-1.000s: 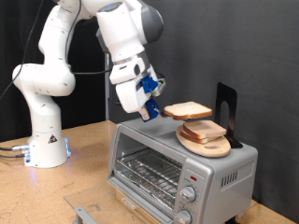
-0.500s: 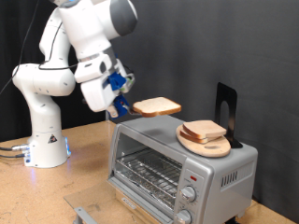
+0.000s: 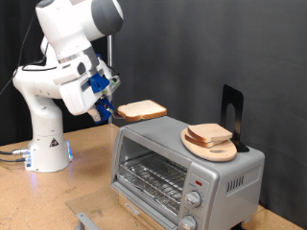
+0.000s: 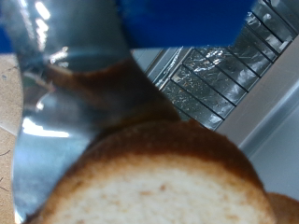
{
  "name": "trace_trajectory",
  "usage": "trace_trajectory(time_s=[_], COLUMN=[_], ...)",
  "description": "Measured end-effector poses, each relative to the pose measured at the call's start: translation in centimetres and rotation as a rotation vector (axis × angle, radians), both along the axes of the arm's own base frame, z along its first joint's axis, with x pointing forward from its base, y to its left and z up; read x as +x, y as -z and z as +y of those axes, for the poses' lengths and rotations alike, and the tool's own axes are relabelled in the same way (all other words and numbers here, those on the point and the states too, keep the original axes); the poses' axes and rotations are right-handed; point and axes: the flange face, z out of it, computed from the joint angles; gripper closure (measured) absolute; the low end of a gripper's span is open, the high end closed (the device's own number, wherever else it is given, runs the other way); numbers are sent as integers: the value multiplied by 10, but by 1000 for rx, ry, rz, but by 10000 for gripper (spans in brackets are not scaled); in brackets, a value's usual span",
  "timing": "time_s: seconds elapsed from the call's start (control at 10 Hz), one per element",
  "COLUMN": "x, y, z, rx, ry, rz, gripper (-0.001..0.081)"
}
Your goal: Make a piece of toast with the oven
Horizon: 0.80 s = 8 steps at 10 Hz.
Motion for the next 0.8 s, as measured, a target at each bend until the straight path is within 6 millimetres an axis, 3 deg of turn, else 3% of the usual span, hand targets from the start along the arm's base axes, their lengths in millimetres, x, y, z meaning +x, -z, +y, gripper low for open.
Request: trace_trajectory(time_s=[0.2, 0.8], x=[-5, -6], y=[5, 61], z=[-7, -89], rx=[27, -89], ry=[-87, -124], rz=[-7, -4], gripper=[321, 321])
